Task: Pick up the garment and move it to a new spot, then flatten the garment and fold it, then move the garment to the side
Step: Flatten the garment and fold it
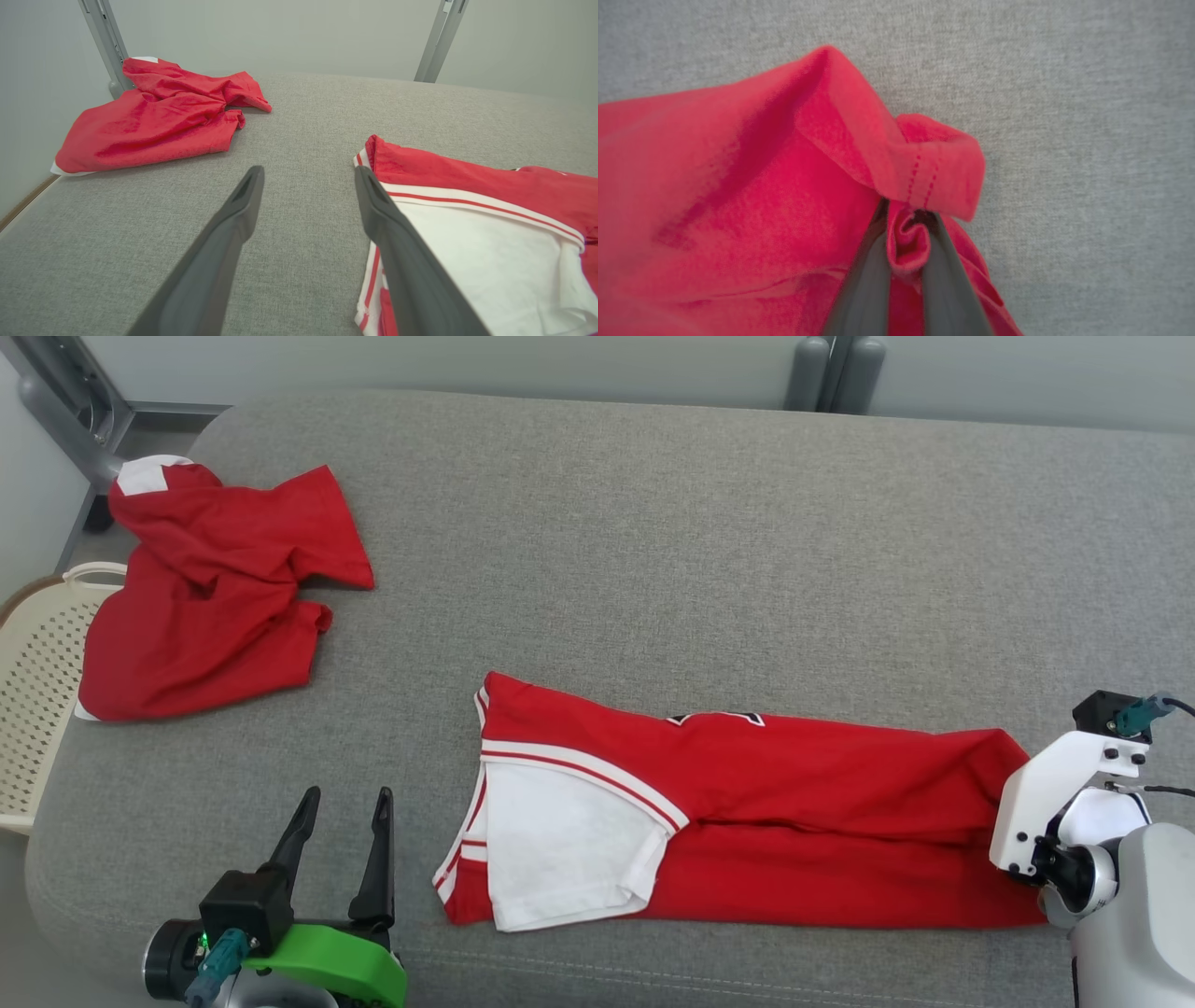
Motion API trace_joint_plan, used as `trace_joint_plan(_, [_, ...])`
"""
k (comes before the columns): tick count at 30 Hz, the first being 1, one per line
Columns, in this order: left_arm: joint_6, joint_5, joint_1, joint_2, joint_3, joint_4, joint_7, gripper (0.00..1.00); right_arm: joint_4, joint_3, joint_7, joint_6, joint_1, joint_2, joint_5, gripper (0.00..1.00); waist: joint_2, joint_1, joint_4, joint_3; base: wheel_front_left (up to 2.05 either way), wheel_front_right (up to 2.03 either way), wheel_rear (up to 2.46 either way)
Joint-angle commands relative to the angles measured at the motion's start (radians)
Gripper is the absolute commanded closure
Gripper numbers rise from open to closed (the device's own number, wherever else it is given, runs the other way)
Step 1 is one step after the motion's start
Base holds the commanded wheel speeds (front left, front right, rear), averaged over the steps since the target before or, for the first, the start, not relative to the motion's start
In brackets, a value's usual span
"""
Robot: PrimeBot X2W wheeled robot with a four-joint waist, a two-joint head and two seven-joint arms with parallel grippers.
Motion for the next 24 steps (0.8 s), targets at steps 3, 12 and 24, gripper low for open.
trace_joint_plan(3, [-0.006, 0.006, -0.009, -0.007, 0.008, 0.002, -0.001, 0.0, 0.003, -0.005, -0.002, 0.003, 0.015, 0.006, -0.012, 1.0, -0.0001, 0.0, -0.003, -0.006, 0.0, 0.0, 0.0])
trace_joint_plan(12, [-0.011, 0.012, 0.017, -0.009, 0.013, 0.008, -0.001, 0.0, -0.048, -0.05, -0.016, 0.001, 0.027, -0.024, -0.037, 1.0, -0.0001, 0.0, -0.009, -0.04, 0.0, 0.0, 0.0])
trace_joint_plan(24, [-0.016, 0.015, 0.047, -0.004, 0.013, 0.008, -0.001, 0.0, -0.142, -0.178, 0.0, 0.001, 0.062, -0.107, -0.125, 1.0, -0.0001, 0.0, -0.025, -0.078, 0.0, 0.0, 0.0])
